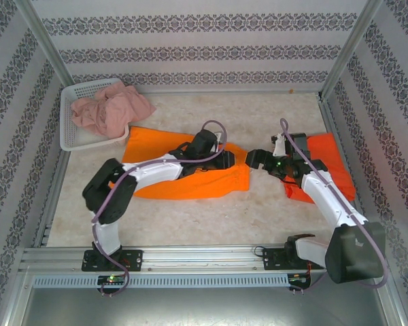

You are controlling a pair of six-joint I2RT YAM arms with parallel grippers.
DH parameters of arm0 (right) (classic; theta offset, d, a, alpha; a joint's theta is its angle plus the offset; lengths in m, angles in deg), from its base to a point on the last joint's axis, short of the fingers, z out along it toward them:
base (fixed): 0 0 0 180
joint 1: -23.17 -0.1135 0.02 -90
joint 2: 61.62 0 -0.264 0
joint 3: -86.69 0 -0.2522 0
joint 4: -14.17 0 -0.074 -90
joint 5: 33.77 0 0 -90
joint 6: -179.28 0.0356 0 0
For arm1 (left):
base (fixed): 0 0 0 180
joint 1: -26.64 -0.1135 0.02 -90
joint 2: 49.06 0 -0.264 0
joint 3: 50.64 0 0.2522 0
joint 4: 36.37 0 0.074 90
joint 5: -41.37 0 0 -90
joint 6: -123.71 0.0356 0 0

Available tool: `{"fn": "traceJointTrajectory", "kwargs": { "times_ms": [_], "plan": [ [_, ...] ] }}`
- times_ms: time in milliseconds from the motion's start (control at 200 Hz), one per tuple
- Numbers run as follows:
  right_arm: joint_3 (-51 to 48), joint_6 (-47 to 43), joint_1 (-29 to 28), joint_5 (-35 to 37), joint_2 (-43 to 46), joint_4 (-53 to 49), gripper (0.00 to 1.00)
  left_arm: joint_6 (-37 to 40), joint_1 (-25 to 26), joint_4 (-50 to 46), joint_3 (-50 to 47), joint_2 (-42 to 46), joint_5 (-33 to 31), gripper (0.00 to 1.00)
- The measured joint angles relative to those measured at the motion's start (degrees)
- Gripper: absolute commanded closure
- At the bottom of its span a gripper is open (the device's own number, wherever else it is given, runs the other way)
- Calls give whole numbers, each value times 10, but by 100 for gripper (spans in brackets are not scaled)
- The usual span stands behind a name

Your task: Fold and stack the shorts

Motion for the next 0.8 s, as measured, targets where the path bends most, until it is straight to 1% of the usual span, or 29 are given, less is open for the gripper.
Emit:
{"fn": "traceJointTrajectory", "kwargs": {
  "times_ms": [160, 265, 410, 604, 749, 799],
  "plan": [
    [0, 14, 0, 0, -51, 7, 17, -7, -1, 6, -14, -43, -6, 76],
    [3, 25, -7, 2, -92, 13, 21, -9, -1, 13, -46, -43, -14, 78],
    [22, 37, -38, 15, -151, 21, 25, -16, -2, 42, -89, -43, -25, 80],
    [50, 50, -73, 35, -216, 39, 31, -26, -2, 77, -110, -39, -32, 82],
    [61, 59, -83, 47, -249, 49, 35, -30, -2, 81, -112, -39, -33, 82],
    [61, 64, -84, 50, -257, 54, 35, -31, -2, 81, -112, -39, -33, 82]
  ]
}}
